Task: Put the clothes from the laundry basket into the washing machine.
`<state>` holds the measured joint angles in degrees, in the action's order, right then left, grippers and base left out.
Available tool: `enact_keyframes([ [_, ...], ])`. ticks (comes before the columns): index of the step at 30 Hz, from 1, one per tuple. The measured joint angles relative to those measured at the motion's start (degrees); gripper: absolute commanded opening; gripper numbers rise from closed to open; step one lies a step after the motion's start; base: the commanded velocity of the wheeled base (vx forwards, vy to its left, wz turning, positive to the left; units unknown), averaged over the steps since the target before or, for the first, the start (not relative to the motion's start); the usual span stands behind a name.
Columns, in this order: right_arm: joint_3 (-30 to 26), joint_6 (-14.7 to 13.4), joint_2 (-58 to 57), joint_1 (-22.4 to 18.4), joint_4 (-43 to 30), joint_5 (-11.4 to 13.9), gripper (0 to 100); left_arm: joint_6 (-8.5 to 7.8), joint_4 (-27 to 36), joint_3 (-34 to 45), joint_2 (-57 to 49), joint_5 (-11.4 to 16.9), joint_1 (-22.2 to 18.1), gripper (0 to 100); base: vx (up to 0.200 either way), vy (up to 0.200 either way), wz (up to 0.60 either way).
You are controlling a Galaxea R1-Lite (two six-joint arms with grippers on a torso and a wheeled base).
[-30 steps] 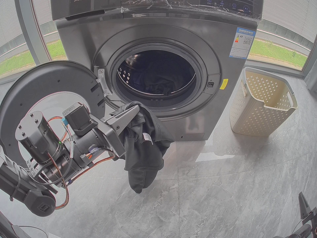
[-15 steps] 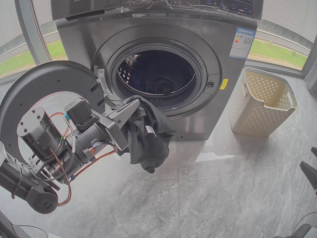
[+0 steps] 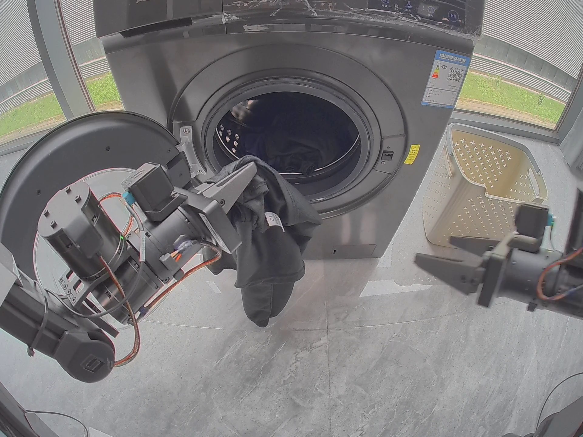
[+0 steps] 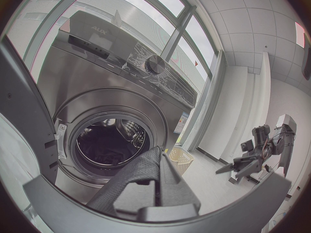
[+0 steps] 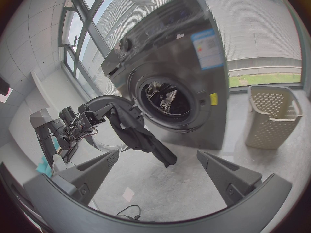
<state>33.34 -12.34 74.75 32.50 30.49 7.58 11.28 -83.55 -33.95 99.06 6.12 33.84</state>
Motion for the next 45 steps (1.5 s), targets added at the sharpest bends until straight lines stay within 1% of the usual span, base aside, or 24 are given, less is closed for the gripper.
enact_keyframes([
  [4, 4.7, -1.4, 11.5, 5.4, 6.2, -0.7, 100, 0.07, -0.1, -1.0, 0.6, -0.6, -0.1, 0, 0.000, 0.000, 0.00],
  [5, 5.7, -1.6, 13.5, 6.2, 7.4, -0.8, 100, 0.07, -0.1, -1.2, 0.8, -0.7, -0.1, 0, 0.000, 0.000, 0.00],
  [6, 7.5, -2.0, 16.9, 7.5, 9.2, -1.0, 100, 0.10, -0.1, -1.5, 1.0, -0.8, -0.1, 0, 0.000, 0.000, 0.00],
  [11, 14.1, -2.6, 27.6, 11.5, 13.3, -1.7, 100, 0.18, -0.3, -2.8, 1.8, -1.2, -0.3, 0, 0.000, 0.000, 0.00],
  [14, 17.5, -2.2, 32.6, 13.4, 14.4, -2.8, 100, 0.22, -0.4, -3.6, 2.3, -1.4, -0.4, 0, 0.000, 0.000, 0.00],
  [18, 21.7, -1.5, 37.8, 14.7, 16.5, -3.8, 100, 0.27, -0.5, -4.1, 2.7, -1.5, -0.4, 0, 0.000, 0.000, 0.00],
  [23, 26.6, -1.1, 42.2, 15.3, 17.5, -4.9, 100, 0.29, -0.6, -4.3, 2.9, -2.1, -0.4, 0, 0.000, 0.000, 0.00],
  [29, 30.1, -1.0, 45.3, 15.4, 17.5, -5.5, 100, 0.24, -0.6, -4.3, 3.0, -2.3, -0.5, 0, 0.000, 0.000, 0.00],
  [32, 32.1, -0.9, 46.8, 15.0, 17.6, -6.7, 100, 0.22, -0.7, -4.2, 3.0, -2.5, -0.5, 0, 0.000, 0.000, 0.00],
  [33, 32.7, -0.9, 47.2, 15.0, 17.6, -7.1, 0, 0.22, -0.7, -4.2, 3.0, -2.5, -0.4, 0, 0.000, 0.000, 0.00],
  [36, 33.9, -0.9, 48.3, 14.7, 17.7, -7.7, 0, 0.22, -0.7, -4.1, 3.0, -2.6, -0.5, 0, 0.000, 0.000, 0.00],
  [40, 34.7, -0.7, 48.9, 14.5, 17.7, -9.5, 0, 0.22, -0.7, -4.1, 3.0, -2.6, -0.5, 0, 0.000, 0.000, 0.00],
  [45, 34.7, -0.6, 49.0, 14.0, 17.7, -9.8, 0, 0.24, -0.7, -3.9, 3.1, -2.6, -0.7, 0, 0.000, 0.000, 0.00],
])
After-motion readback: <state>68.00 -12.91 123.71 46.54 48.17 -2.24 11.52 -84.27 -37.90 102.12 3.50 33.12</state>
